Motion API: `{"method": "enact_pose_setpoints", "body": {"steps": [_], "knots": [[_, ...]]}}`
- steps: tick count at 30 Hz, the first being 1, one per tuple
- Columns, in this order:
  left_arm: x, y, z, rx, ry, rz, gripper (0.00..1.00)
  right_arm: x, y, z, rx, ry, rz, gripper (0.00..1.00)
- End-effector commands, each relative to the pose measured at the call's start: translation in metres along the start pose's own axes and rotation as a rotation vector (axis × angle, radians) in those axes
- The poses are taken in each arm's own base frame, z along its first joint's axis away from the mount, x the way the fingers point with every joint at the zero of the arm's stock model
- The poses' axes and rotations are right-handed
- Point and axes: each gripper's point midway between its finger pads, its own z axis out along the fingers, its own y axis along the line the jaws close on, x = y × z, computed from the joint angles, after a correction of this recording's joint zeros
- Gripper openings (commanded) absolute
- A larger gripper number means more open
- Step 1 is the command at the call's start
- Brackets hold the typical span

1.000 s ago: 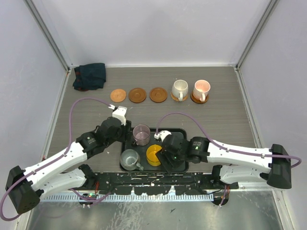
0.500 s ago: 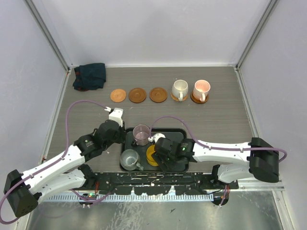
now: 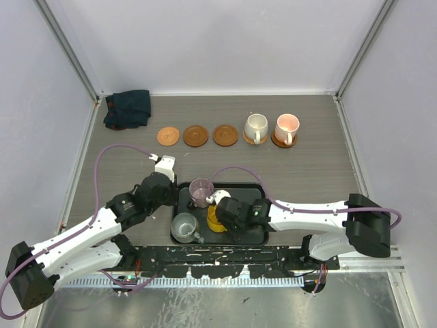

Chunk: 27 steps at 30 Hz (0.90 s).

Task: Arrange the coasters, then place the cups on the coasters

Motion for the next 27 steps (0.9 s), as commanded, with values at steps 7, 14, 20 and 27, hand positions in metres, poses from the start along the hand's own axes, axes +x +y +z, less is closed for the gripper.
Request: {"method": "enact_pose_setpoints", "body": {"steps": [7, 14, 20, 27], "knots": [[-0.009, -0.002, 0.0, 0.004, -0.05, -0.035, 0.18, -0.018, 0.004, -0.001, 0.0, -0.06, -0.008, 0.01], [-0.009, -0.004, 0.001, 0.013, -0.05, -0.037, 0.18, -0.042, -0.02, -0.027, 0.138, -0.189, 0.053, 0.01], [-0.01, -0.004, 0.001, 0.014, -0.058, -0.042, 0.18, -0.061, -0.041, -0.062, 0.234, -0.317, 0.122, 0.01], [-0.014, -0.006, 0.004, 0.015, -0.073, -0.046, 0.19, -0.079, -0.061, -0.085, 0.358, -0.374, 0.167, 0.01]]}}
